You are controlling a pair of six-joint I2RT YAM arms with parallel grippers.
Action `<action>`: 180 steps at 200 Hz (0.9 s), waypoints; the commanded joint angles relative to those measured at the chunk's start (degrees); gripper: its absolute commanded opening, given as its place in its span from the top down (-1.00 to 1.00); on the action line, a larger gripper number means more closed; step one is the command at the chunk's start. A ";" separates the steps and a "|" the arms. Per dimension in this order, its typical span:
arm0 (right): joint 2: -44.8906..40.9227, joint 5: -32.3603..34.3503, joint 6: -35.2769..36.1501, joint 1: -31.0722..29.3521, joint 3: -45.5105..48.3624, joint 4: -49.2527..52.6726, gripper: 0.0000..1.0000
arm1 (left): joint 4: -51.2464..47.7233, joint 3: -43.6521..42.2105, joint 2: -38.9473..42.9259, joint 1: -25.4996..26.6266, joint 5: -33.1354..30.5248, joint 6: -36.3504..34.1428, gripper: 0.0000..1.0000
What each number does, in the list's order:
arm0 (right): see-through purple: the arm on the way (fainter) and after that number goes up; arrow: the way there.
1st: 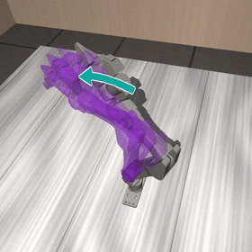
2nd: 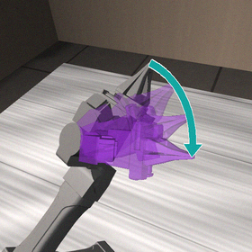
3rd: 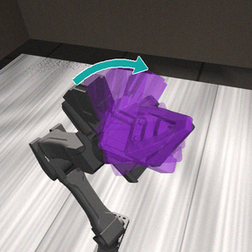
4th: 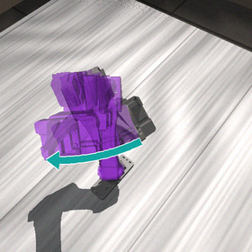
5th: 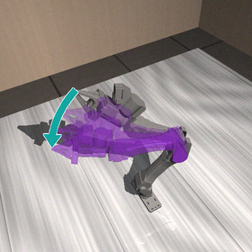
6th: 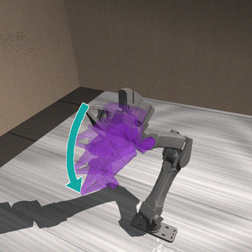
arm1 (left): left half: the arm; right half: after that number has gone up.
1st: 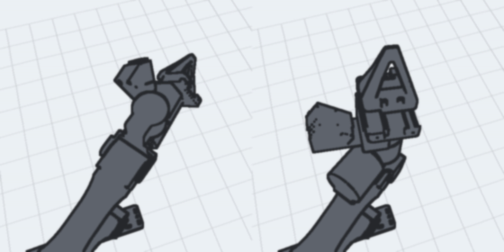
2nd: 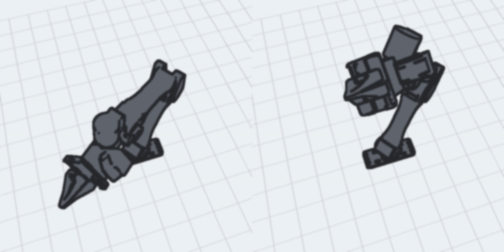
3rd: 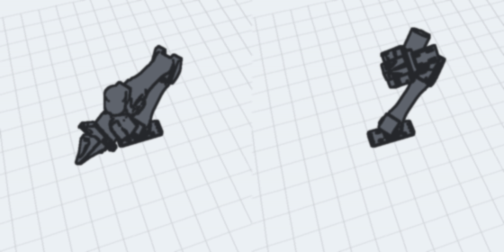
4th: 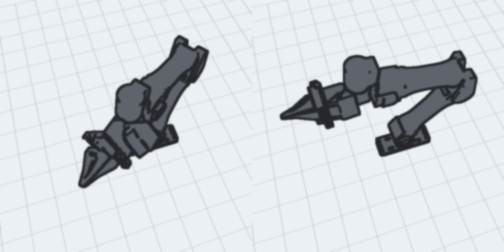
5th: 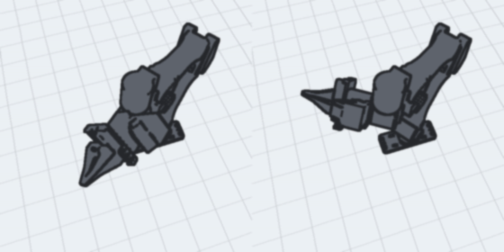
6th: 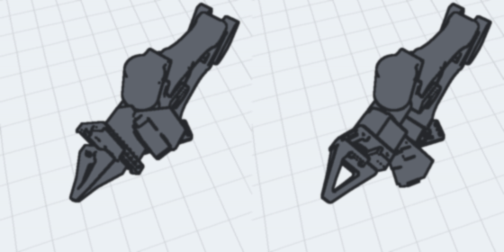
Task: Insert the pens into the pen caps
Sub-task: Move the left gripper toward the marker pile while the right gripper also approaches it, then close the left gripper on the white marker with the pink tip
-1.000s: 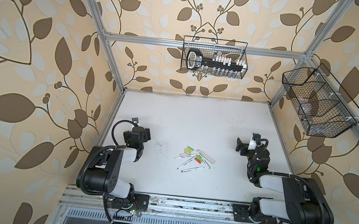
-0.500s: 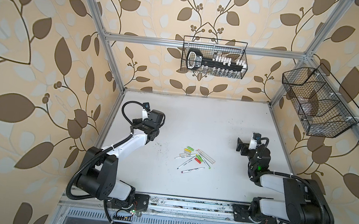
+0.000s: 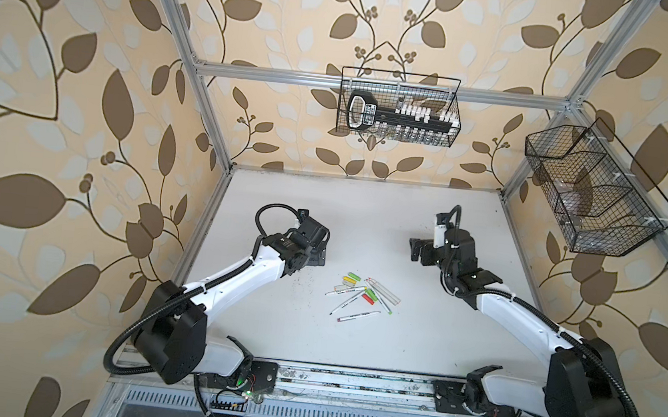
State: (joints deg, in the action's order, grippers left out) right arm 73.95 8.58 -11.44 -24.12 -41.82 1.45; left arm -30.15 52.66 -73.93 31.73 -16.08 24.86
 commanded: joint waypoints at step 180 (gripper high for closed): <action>-13.82 -15.00 -4.64 -0.36 4.03 24.35 -0.99 | 21.07 -9.33 -11.28 24.35 16.25 -19.50 -0.15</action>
State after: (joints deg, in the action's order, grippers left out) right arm 61.60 -3.99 -17.32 -24.95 -37.80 23.97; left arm -12.47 42.28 -85.38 55.55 1.30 9.28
